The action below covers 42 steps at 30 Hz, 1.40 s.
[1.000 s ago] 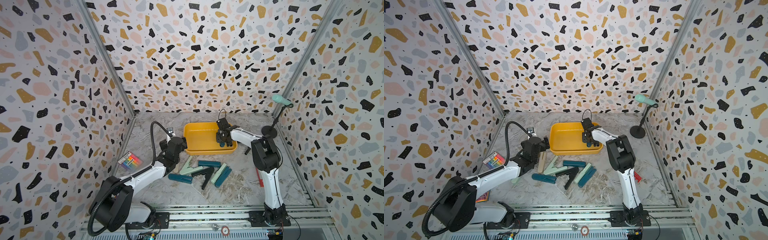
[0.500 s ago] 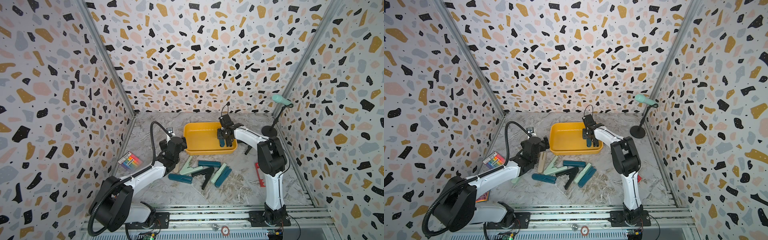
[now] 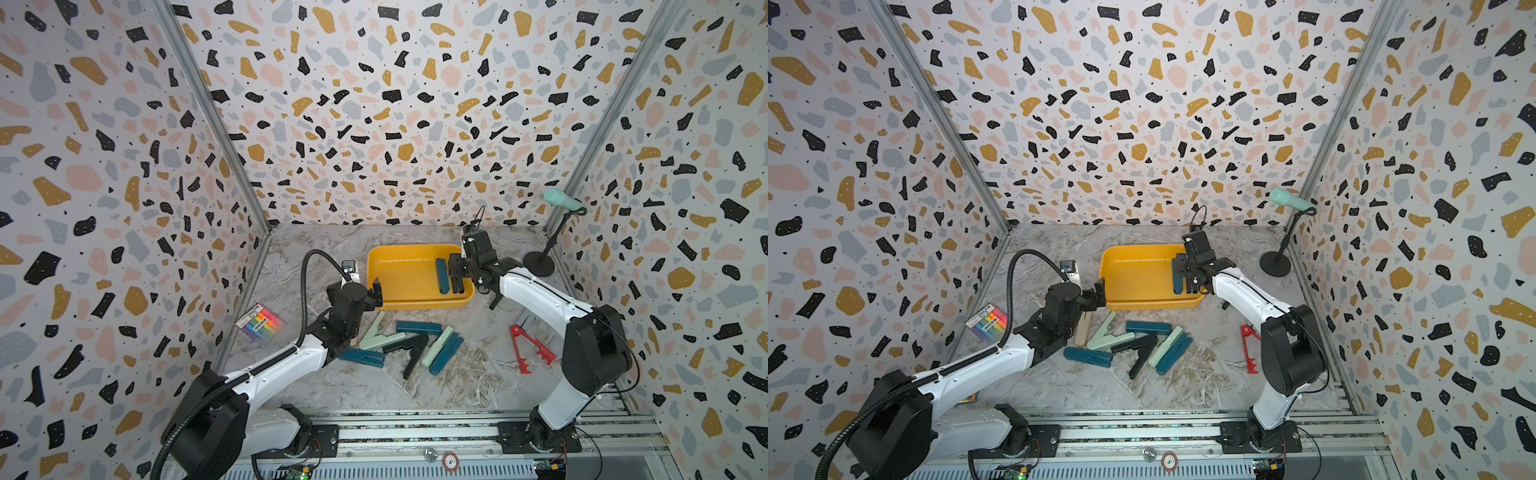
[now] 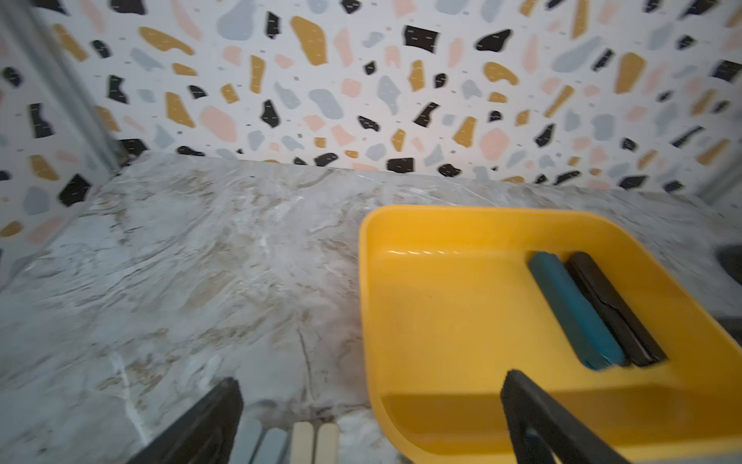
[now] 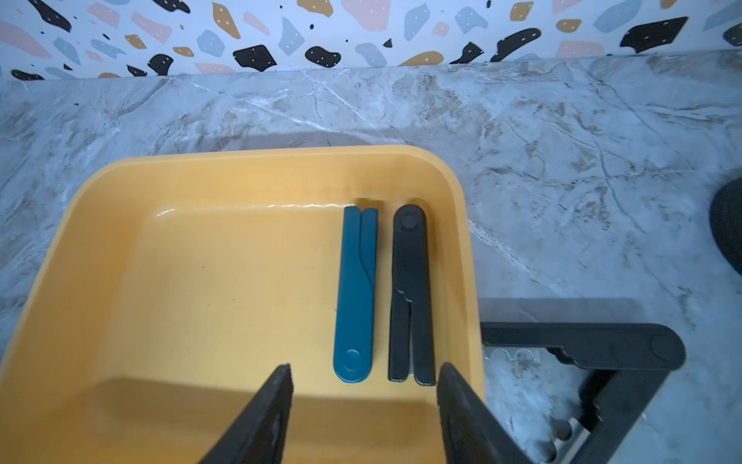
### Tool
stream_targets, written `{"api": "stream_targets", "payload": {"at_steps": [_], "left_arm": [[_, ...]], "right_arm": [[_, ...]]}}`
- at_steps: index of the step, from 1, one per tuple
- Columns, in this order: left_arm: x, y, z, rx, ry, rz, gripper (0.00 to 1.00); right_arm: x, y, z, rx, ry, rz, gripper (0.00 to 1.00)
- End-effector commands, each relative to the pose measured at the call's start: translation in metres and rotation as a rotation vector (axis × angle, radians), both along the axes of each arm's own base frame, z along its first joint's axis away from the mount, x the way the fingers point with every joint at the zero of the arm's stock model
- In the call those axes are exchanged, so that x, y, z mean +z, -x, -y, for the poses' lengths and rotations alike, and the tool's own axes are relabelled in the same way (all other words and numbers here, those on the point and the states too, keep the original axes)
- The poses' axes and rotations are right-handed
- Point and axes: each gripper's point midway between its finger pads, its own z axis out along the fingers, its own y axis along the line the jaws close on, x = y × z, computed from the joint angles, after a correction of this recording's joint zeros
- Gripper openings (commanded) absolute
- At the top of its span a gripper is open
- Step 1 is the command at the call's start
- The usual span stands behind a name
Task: Put the pruning pliers into the storage box
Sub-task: Place the pruning pliers in the storage box, then pick up the pruning pliers from the center of the board.
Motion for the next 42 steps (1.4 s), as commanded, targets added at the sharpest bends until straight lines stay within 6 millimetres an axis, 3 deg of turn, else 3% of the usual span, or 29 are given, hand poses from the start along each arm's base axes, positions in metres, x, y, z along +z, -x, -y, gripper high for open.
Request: {"api": "stream_targets", "payload": {"at_steps": [1,6,15,23,29,42], "left_arm": [[0.001,0.026,0.056,-0.335,-0.089,0.016,1.00],[-0.026,0.055,0.094,-0.582,-0.339,-0.050,0.97],[-0.058,0.064,0.145,-0.773,-0.578,-0.105,0.83],[-0.084,0.057,0.160,-0.886,-0.747,-0.153,0.74],[-0.111,0.058,0.158,-0.941,-0.852,-0.225,0.64],[-0.134,0.063,0.154,-1.012,-0.902,-0.307,0.51]], "right_arm": [[0.012,0.006,0.027,-0.041,-0.024,0.049,0.60],[0.012,0.018,0.049,-0.057,-0.035,0.066,0.61],[0.006,0.024,0.057,-0.058,-0.028,0.052,0.62],[0.002,0.028,0.064,-0.058,-0.024,0.045,0.62],[0.002,0.029,0.072,-0.067,-0.033,0.054,0.63],[-0.009,0.031,0.082,-0.079,-0.044,0.035,0.63]]}}
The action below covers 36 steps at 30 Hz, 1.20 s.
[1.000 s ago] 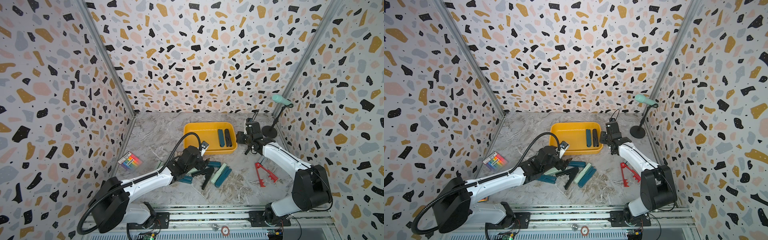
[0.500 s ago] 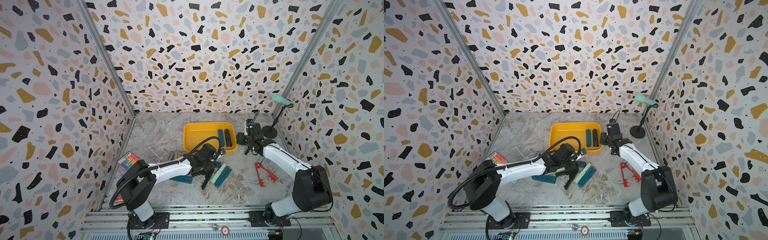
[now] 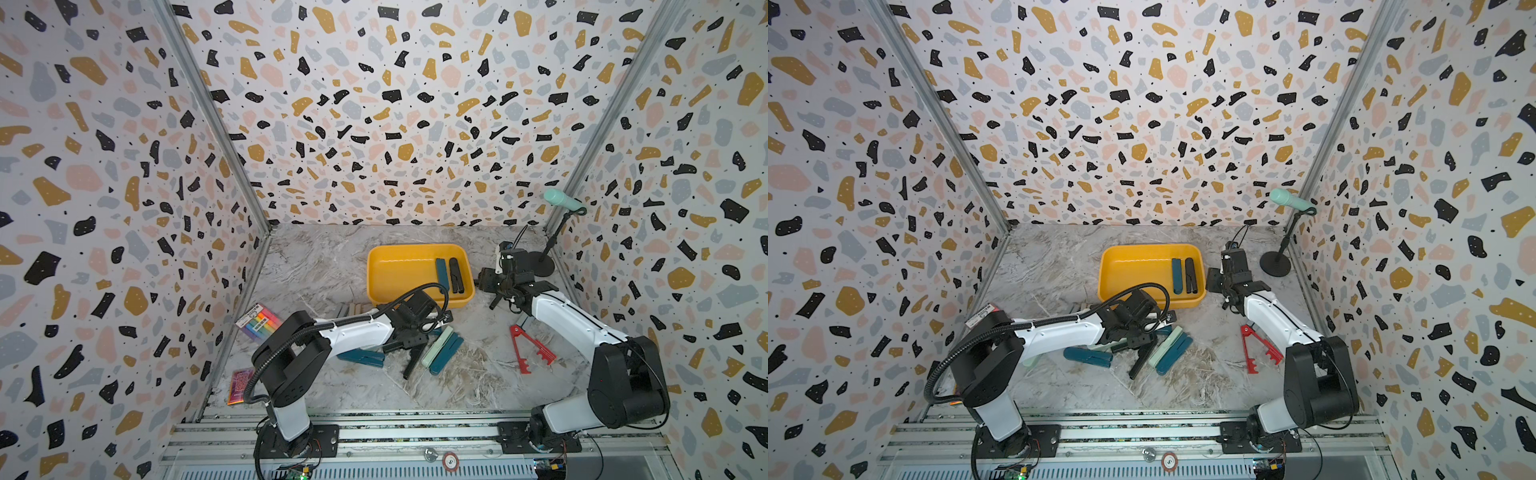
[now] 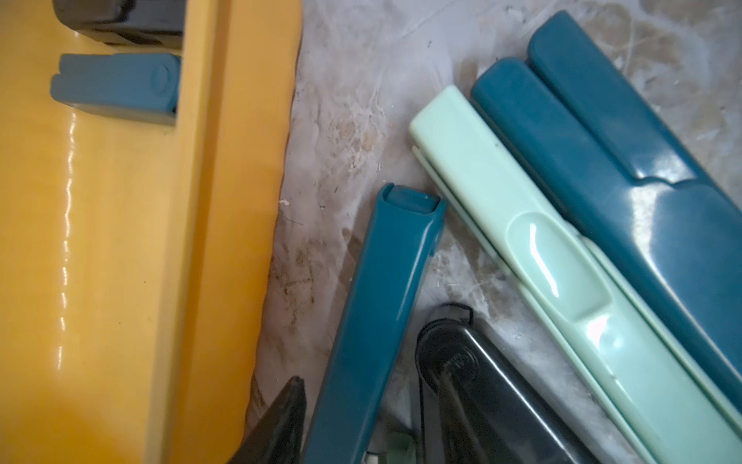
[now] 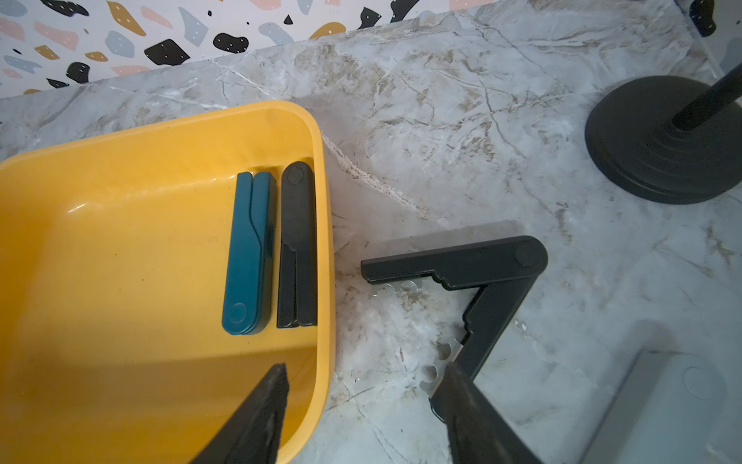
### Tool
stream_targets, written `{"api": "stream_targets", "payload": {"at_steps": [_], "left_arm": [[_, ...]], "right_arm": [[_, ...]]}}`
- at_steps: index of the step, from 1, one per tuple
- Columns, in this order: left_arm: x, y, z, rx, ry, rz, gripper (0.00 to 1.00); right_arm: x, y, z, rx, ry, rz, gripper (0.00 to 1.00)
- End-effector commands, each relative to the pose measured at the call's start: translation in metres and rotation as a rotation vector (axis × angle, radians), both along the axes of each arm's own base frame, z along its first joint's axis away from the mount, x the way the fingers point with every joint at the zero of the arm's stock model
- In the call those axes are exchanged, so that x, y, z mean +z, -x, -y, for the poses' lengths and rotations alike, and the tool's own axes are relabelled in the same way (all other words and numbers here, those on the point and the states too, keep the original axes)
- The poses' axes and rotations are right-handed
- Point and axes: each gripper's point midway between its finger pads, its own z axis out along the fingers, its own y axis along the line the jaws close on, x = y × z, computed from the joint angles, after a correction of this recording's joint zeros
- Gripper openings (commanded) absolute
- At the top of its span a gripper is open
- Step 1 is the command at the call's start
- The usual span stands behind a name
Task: Put the pruning pliers into the storage box
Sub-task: Pick up the pruning pliers from the center of the board.
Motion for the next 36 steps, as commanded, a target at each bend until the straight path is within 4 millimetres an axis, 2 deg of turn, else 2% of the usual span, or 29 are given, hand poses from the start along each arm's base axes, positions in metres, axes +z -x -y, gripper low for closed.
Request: {"api": "stream_targets", "payload": {"at_steps": [1,13,18,24,29,36], "left_arm": [[0.000,-0.003,0.002,-0.017,-0.014,-0.013,0.51],[-0.010,-0.007,-0.004,-0.019,-0.047,-0.049,0.47],[-0.008,-0.010,-0.007,-0.005,-0.025,-0.067,0.42],[-0.006,-0.010,-0.010,-0.001,-0.036,-0.075,0.42],[-0.015,-0.008,-0.010,-0.006,-0.054,-0.109,0.42],[-0.016,-0.013,-0.006,-0.011,-0.031,-0.129,0.42]], "right_arm": [[0.014,-0.001,0.000,0.010,-0.013,0.042,0.63],[0.008,-0.002,0.005,0.009,-0.014,0.029,0.64],[0.005,-0.003,0.008,0.010,-0.020,0.024,0.64],[0.003,-0.005,0.010,0.013,-0.021,0.020,0.64],[0.002,-0.005,0.014,0.009,-0.023,0.021,0.65],[-0.004,-0.003,0.014,0.015,-0.034,0.014,0.65]]}}
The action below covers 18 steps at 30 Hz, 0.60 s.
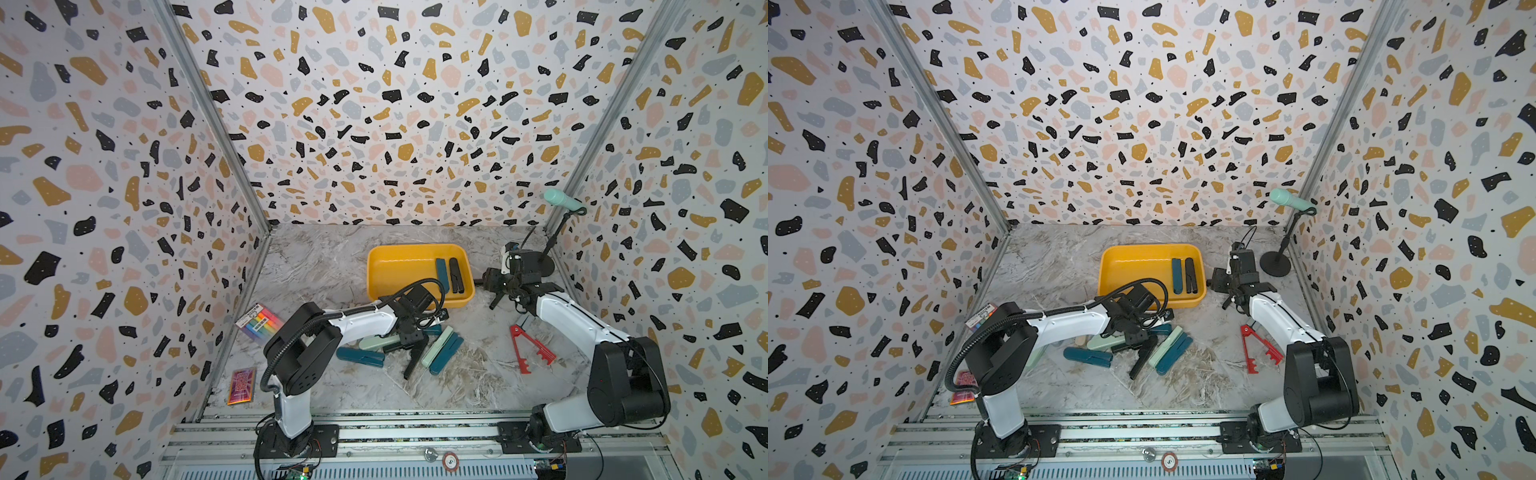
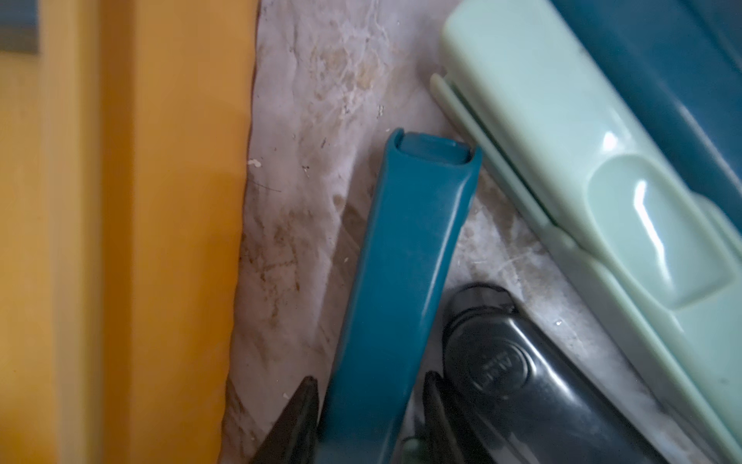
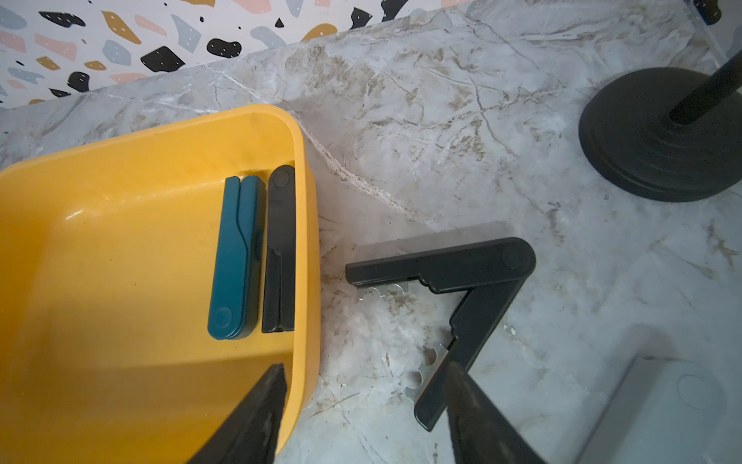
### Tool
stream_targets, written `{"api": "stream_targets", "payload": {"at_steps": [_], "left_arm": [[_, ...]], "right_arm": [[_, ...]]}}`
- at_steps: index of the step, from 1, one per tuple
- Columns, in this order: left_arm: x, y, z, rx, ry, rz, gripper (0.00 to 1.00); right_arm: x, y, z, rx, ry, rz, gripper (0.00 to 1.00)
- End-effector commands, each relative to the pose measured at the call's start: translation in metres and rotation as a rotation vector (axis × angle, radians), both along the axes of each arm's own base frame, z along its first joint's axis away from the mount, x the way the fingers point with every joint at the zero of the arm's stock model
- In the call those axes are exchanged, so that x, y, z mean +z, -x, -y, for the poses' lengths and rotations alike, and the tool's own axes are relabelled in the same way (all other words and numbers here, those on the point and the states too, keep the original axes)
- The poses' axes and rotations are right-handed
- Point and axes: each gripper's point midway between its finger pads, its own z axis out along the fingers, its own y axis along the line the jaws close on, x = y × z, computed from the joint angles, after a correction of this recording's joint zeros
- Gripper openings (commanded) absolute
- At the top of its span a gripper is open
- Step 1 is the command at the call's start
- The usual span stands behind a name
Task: Put the pruning pliers into the storage box
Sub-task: Pick up the pruning pliers from the center of the board.
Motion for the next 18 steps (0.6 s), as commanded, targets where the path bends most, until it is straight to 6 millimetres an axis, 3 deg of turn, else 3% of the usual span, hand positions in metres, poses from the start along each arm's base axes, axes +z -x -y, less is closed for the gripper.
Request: {"api": "stream_targets", "payload": {"at_steps": [1,18], "left_arm": [[0.002,-0.003,0.006,-0.021,0.015,-0.028,0.42],[-0.013,0.005,0.010,-0.037,-0.013,-0.112,0.41]], "right_arm": [[0.000,0.000,-0.001,0.016,-0.004,0.011,0.65],[-0.001,0.001,0.001,0.016,-0.012,0.014,0.65]]}}
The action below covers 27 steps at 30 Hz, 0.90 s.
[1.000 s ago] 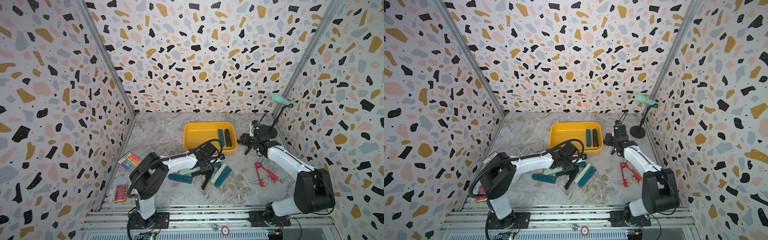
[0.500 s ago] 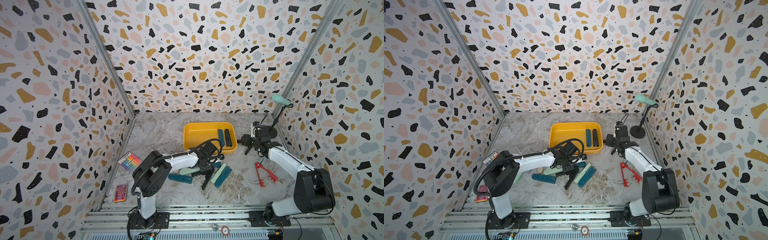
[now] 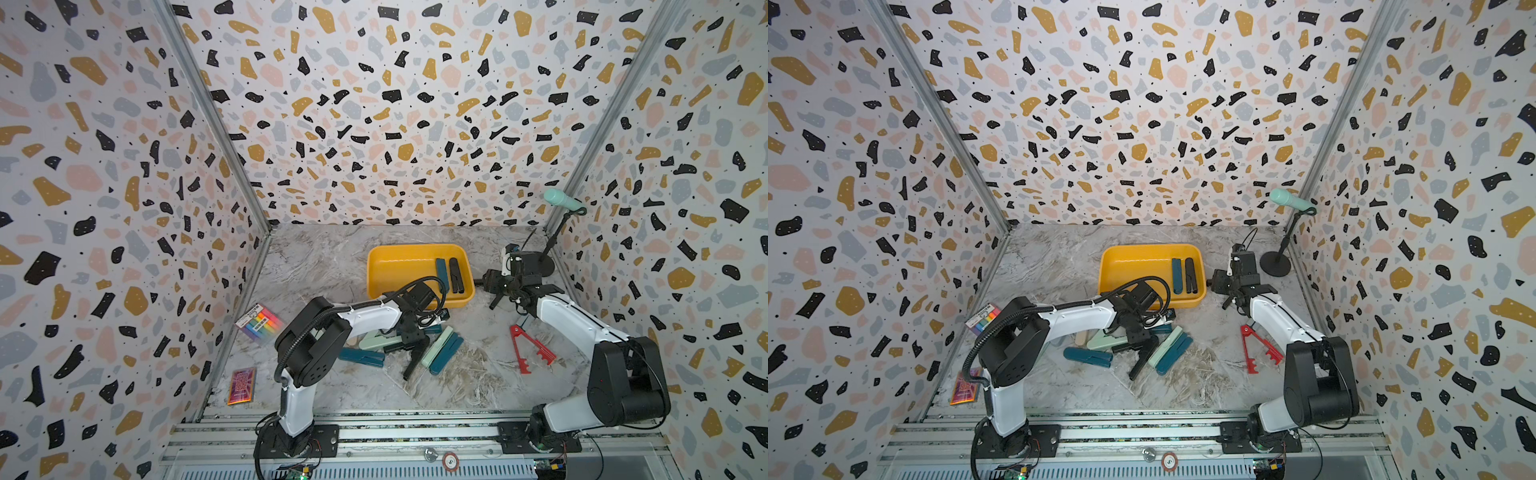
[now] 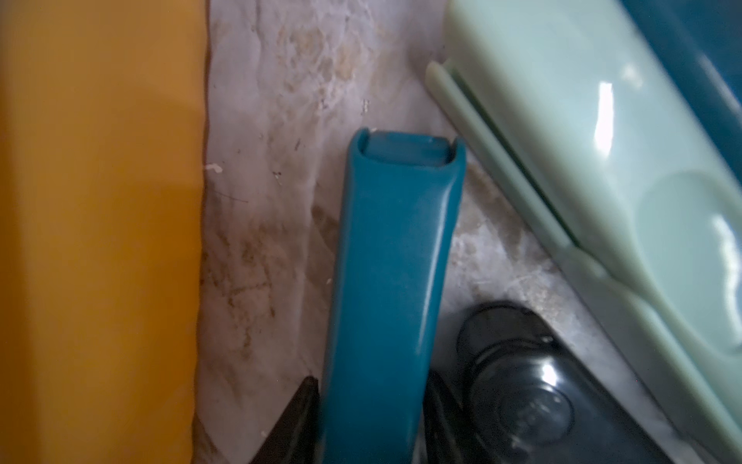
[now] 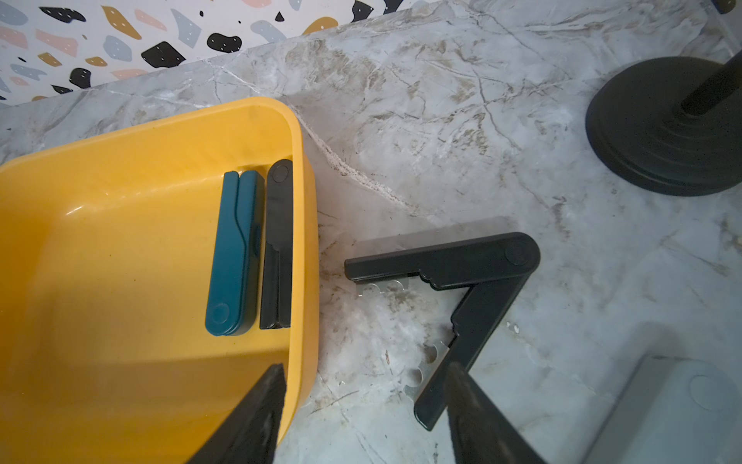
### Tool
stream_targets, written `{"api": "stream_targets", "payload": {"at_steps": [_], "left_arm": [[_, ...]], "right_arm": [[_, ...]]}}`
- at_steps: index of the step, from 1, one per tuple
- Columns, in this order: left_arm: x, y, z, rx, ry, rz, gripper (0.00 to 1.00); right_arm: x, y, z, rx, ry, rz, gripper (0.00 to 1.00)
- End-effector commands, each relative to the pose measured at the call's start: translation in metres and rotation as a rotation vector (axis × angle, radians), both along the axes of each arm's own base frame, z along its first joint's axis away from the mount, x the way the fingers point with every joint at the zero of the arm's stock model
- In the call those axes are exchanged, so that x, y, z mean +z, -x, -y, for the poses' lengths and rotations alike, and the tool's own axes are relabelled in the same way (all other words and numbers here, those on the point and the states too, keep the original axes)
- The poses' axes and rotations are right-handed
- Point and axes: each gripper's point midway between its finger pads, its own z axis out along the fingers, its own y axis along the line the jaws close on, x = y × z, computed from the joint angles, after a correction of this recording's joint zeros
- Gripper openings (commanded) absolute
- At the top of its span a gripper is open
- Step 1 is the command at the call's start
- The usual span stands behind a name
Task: Put the pruning pliers into the storage box
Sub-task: Pick up the pruning pliers from the center of the board.
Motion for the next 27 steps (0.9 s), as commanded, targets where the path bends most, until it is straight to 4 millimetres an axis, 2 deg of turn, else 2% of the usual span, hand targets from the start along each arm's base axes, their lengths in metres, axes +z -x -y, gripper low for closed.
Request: {"api": "stream_targets", "payload": {"at_steps": [1,6,13,18,27], "left_arm": [[0.002,0.003,0.004,-0.017,0.006,-0.039,0.40],[0.006,0.002,0.006,-0.008,0.031,-0.039,0.34],[0.026,-0.005,0.012,0.010,0.099,-0.005,0.21],[0.034,-0.008,0.012,0.031,0.130,0.002,0.17],[0.079,-0.009,0.018,0.039,0.240,0.058,0.14]], "right_arm": [[0.003,0.000,0.001,0.007,0.000,0.016,0.65],[0.002,0.001,0.001,0.006,0.000,0.015,0.65],[0.003,0.003,0.004,0.001,0.002,0.018,0.65],[0.006,0.005,0.007,-0.007,0.003,0.026,0.65],[0.010,0.006,0.008,-0.012,-0.004,0.038,0.65]]}}
